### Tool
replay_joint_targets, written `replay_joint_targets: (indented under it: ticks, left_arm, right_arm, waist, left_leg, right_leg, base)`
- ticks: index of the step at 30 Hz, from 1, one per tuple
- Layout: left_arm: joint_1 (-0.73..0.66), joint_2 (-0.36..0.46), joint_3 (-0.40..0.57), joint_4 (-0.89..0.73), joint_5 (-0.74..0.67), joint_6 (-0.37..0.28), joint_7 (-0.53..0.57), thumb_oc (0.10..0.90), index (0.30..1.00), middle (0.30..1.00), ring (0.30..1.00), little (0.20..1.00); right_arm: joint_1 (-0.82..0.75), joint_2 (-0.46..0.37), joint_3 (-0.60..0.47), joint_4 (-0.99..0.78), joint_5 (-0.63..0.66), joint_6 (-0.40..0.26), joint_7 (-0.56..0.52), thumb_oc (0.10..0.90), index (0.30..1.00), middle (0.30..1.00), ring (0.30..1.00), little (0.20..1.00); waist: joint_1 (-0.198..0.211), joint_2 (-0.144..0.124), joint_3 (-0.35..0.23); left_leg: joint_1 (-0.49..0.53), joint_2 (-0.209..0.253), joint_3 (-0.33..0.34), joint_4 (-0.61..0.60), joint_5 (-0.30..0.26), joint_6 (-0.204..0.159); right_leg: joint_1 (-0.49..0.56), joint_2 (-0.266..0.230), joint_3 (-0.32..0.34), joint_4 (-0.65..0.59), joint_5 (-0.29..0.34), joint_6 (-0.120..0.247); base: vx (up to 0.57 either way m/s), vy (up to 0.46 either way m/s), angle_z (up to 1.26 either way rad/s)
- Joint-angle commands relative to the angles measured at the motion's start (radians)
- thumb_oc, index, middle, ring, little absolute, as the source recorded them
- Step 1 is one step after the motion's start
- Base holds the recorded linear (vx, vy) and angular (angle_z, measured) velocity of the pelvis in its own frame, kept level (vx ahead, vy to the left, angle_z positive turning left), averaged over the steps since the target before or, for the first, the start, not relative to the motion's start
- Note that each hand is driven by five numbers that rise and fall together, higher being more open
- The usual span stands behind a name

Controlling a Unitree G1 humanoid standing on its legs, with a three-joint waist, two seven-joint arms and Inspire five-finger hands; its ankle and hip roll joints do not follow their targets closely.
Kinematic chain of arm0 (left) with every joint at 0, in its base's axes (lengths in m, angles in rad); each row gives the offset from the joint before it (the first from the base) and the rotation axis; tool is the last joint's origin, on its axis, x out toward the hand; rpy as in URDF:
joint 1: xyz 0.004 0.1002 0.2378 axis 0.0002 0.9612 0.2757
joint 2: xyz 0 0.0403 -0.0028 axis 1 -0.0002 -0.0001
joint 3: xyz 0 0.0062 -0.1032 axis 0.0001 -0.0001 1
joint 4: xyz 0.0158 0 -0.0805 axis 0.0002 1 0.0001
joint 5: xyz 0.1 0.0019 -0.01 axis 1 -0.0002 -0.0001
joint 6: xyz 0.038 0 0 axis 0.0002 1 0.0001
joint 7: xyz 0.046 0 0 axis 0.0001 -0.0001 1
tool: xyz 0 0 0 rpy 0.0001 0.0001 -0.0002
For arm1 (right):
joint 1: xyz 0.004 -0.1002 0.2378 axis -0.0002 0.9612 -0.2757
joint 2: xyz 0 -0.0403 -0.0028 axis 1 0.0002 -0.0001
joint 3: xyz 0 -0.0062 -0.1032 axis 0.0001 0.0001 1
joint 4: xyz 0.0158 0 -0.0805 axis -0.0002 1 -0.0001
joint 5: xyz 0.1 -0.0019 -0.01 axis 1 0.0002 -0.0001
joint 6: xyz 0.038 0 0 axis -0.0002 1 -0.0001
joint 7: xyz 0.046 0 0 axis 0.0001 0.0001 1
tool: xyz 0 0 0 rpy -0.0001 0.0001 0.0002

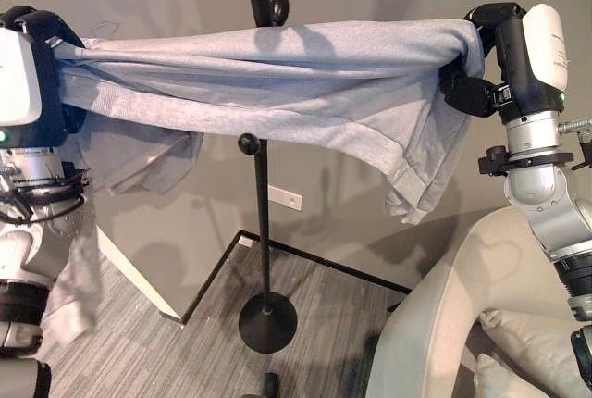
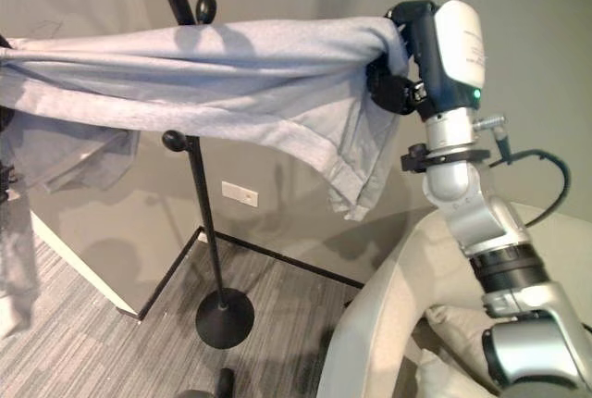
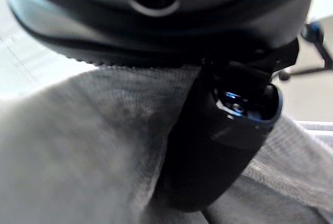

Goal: Hang the clothes on the sofa on the clothes rack.

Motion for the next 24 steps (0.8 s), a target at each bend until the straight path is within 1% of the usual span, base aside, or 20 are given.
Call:
replay_joint_targets:
  ticks: [1,4,6,9,12,15,18,19,20,21,22,23,24]
  left_arm:
    - [-0.113,0.086,0.056,0.121,-0.069,0.105,0.008,0.4,0.3,0.3,0.3,0.3]
    - [-0.157,0.097,-0.003,0.22,-0.088,0.107,-0.02,0.4,0.3,0.3,0.3,0.3]
    - [-0.167,0.094,-0.051,0.309,-0.115,0.106,-0.043,0.4,0.3,0.3,0.3,0.3]
    - [-0.136,0.073,-0.051,0.326,-0.118,0.109,-0.063,0.4,0.3,0.3,0.3,0.3]
    - [-0.041,0.019,-0.02,0.307,-0.103,0.101,-0.087,0.4,0.3,0.3,0.3,0.3]
    - [0.106,-0.085,0.034,0.257,-0.073,0.095,-0.107,0.4,0.3,0.3,0.3,0.3]
    - [0.197,-0.203,0.056,0.242,-0.086,0.08,-0.116,0.4,0.3,0.3,0.3,0.3]
    - [0.229,-0.282,0.052,0.234,-0.123,0.062,-0.111,0.4,0.3,0.3,0.3,0.3]
    - [0.23,-0.282,0.052,0.233,-0.123,0.062,-0.111,0.4,0.3,0.3,0.3,0.3]
    - [0.239,-0.318,0.056,0.221,-0.151,0.054,-0.107,0.4,0.3,0.3,0.3,0.3]
    - [0.263,-0.409,0.058,0.173,-0.229,0.017,-0.104,0.4,0.3,0.3,0.3,0.3]
    - [0.265,-0.41,0.059,0.171,-0.23,0.017,-0.105,0.4,0.3,0.3,0.3,0.3]
    - [0.275,-0.456,0.062,0.143,-0.278,-0.005,-0.109,0.4,0.3,0.3,0.3,0.3]
  right_arm:
    - [-0.081,-0.092,-0.04,0.091,0.08,0.075,-0.059,0.4,0.3,0.3,0.3,0.3]
    - [-0.107,-0.095,0.001,0.14,0.078,0.079,-0.048,0.4,0.3,0.3,0.3,0.3]
    - [-0.117,-0.077,0.036,0.185,0.088,0.085,-0.033,0.4,0.3,0.3,0.3,0.3]
    - [-0.09,-0.056,0.032,0.151,0.084,0.092,-0.015,0.4,0.3,0.3,0.3,0.3]
    - [0.024,-0.015,-0.013,0.074,0.08,0.088,0.025,0.4,0.3,0.3,0.3,0.3]
    - [0.2,0.03,-0.084,-0.036,0.06,0.078,0.073,0.4,0.3,0.3,0.3,0.3]
    - [0.311,0.11,-0.101,-0.098,0.058,0.062,0.112,0.4,0.3,0.3,0.3,0.3]
    - [0.362,0.17,-0.09,-0.111,0.056,0.052,0.12,0.4,0.3,0.3,0.3,0.3]
    - [0.363,0.17,-0.09,-0.112,0.055,0.052,0.12,0.4,0.3,0.3,0.3,0.3]
    - [0.384,0.202,-0.089,-0.112,0.058,0.05,0.12,0.4,0.3,0.3,0.3,0.3]
    - [0.418,0.288,-0.073,-0.089,0.085,0.044,0.118,0.4,0.3,0.3,0.3,0.3]
    - [0.418,0.287,-0.072,-0.089,0.084,0.043,0.118,0.4,0.3,0.3,0.3,0.3]
    - [0.436,0.33,-0.058,-0.087,0.09,0.043,0.118,0.4,0.3,0.3,0.3,0.3]
  waist:
    - [-0.005,0.008,-0.158]
    - [-0.009,0.006,-0.162]
    - [-0.012,0.001,-0.161]
    - [-0.016,-0.003,-0.159]
    - [-0.022,-0.007,-0.155]
    - [-0.029,-0.012,-0.15]
    - [-0.032,-0.019,-0.143]
    - [-0.032,-0.025,-0.14]
    - [-0.032,-0.023,-0.141]
    - [-0.033,-0.024,-0.14]
    - [-0.03,-0.028,-0.132]
    - [-0.031,-0.025,-0.135]
    - [-0.031,-0.025,-0.131]
  left_leg:
    - [-0.072,0.075,0.05,-0.006,-0.004,-0.084]
    - [-0.072,0.072,0.055,-0.006,-0.011,-0.079]
    - [-0.07,0.067,0.053,-0.006,-0.021,-0.069]
    - [-0.071,0.063,0.057,-0.006,-0.028,-0.062]
    - [-0.074,0.057,0.06,-0.006,-0.034,-0.053]
    - [-0.075,0.049,0.063,-0.006,-0.044,-0.047]
    - [-0.075,0.047,0.064,-0.006,-0.048,-0.043]
    - [-0.07,0.046,0.065,-0.006,-0.054,-0.043]
    - [-0.074,0.047,0.065,-0.006,-0.05,-0.042]
    - [-0.076,0.049,0.064,-0.006,-0.05,-0.041]
    - [-0.07,0.049,0.063,-0.006,-0.053,-0.04]
    - [-0.075,0.051,0.063,-0.006,-0.049,-0.04]
    - [-0.074,0.051,0.061,-0.006,-0.048,-0.039]
  right_leg:
    - [-0.001,-0.042,-0.054,0.006,-0.047,0.083]
    - [-0.009,-0.051,-0.046,0.006,-0.044,0.085]
    - [-0.017,-0.058,-0.035,0.006,-0.039,0.089]
    - [-0.021,-0.064,-0.029,0.006,-0.037,0.092]
    - [-0.025,-0.072,-0.027,0.006,-0.035,0.094]
    - [-0.028,-0.079,-0.03,0.006,-0.034,0.096]
    - [-0.033,-0.082,-0.028,0.007,-0.035,0.095]
    - [-0.031,-0.085,-0.025,0.007,-0.039,0.094]
    - [-0.034,-0.083,-0.025,0.006,-0.035,0.093]
    - [-0.037,-0.082,-0.023,0.006,-0.034,0.091]
    - [-0.034,-0.083,-0.021,0.007,-0.039,0.087]
    - [-0.039,-0.08,-0.021,0.006,-0.034,0.087]
    - [-0.039,-0.079,-0.02,0.006,-0.035,0.084]
  base:
    - [0.06,0.053,0.01]
    - [0.06,0.066,-0.08]
    - [0.09,0.082,-0.05]
    - [0.04,0.043,-0.04]
    - [0.03,0.047,-0.06]
    - [0.03,0.038,-0.02]
    - [0.0,0.0,0.0]
    - [0.0,0.005,-0.03]
    - [0.0,0.0,0.0]
    - [0.0,0.0,0.0]
    - [0.0,0.0,0.0]
    - [0.0,0.0,0.0]
    - [-0.03,-0.014,-0.03]
